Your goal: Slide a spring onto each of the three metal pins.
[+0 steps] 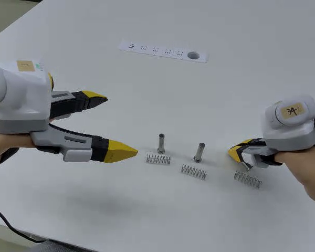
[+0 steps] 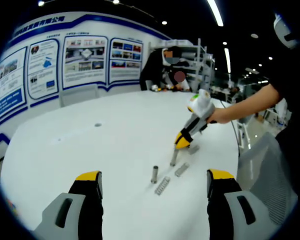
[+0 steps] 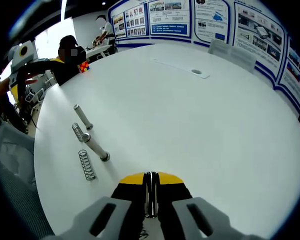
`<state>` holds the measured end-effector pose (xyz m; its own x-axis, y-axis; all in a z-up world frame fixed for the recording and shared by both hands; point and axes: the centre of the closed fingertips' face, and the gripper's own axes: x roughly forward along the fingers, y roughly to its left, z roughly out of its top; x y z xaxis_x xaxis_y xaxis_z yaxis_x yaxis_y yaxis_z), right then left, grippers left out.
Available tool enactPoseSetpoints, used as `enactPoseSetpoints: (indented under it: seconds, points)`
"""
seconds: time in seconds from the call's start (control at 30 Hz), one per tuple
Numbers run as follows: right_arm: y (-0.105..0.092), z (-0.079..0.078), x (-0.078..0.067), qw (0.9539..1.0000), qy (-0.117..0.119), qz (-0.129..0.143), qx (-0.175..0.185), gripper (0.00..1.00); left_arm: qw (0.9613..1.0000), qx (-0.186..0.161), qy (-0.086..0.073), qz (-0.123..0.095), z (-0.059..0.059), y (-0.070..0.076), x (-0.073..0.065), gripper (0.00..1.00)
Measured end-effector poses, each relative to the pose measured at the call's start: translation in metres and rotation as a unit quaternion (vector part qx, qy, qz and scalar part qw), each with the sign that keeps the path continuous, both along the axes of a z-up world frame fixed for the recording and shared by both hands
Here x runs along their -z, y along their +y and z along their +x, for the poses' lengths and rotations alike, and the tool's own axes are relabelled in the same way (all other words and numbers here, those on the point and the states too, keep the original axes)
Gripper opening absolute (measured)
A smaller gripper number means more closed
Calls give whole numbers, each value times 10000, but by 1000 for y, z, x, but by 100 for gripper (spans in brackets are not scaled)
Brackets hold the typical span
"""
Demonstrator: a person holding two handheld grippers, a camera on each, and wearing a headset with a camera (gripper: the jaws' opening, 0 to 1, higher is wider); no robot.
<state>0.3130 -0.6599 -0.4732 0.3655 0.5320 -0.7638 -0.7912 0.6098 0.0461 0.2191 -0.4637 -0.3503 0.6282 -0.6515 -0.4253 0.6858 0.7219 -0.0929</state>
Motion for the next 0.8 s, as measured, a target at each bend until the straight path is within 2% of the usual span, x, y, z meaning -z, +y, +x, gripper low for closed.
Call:
enactPoseSetpoints:
  seconds: [0.37, 0.8]
  points:
    - [-4, -5, -14, 9997, -170, 199, 13, 9, 10000, 6, -60, 7, -2, -3, -6, 88]
    - [-3, -14, -22, 9987, -356, 334, -136, 9, 9998, -76, -186, 40, -2, -2, -16, 88]
